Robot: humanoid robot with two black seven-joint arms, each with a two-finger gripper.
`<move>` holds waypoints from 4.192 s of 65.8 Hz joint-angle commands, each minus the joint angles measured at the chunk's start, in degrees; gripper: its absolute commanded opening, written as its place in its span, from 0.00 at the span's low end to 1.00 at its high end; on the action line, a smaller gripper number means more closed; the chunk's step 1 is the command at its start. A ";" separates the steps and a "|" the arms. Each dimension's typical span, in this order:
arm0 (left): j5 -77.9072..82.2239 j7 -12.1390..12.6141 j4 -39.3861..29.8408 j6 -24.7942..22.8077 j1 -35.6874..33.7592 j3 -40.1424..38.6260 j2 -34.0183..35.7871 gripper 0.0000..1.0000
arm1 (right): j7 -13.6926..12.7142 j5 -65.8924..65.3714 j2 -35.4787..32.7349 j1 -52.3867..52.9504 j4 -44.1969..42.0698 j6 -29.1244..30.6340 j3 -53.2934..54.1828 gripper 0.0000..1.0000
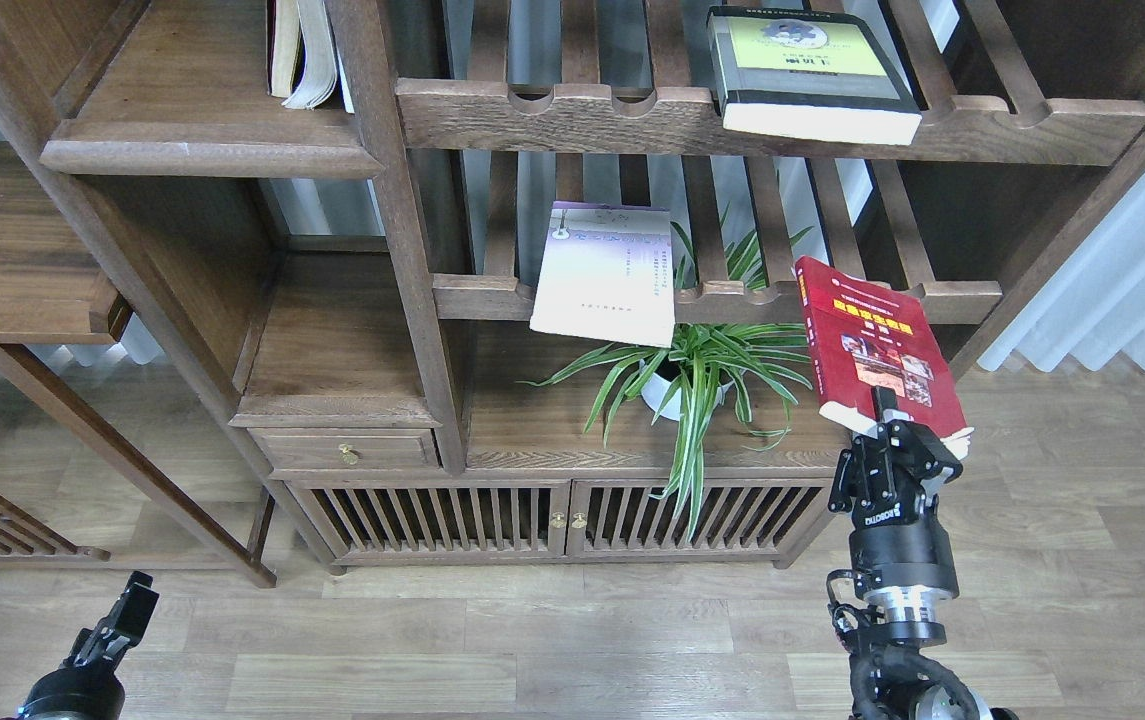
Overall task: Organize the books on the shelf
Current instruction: 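Lower the red book toward the floor with the right gripper, then reach the left gripper to the red book and grasp its edge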
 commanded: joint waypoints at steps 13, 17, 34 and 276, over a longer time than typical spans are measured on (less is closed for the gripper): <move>0.70 0.00 -0.11 0.00 3.17 1.23 -0.98 1.00 | -3.69 -29.18 0.00 6.15 -10.84 0.00 -18.72 0.06; 0.70 0.00 -0.02 0.00 3.17 1.23 -0.98 1.00 | -3.69 -29.18 0.00 6.06 -10.93 0.00 -18.45 0.06; 0.70 0.00 -0.02 0.00 3.43 1.23 -0.89 1.00 | -3.60 -29.09 0.00 5.71 -10.93 0.00 -15.90 0.05; -0.27 0.00 -34.30 0.00 2.81 18.28 -8.18 0.78 | -16.17 -24.52 0.00 -2.38 -13.83 0.00 -32.07 0.08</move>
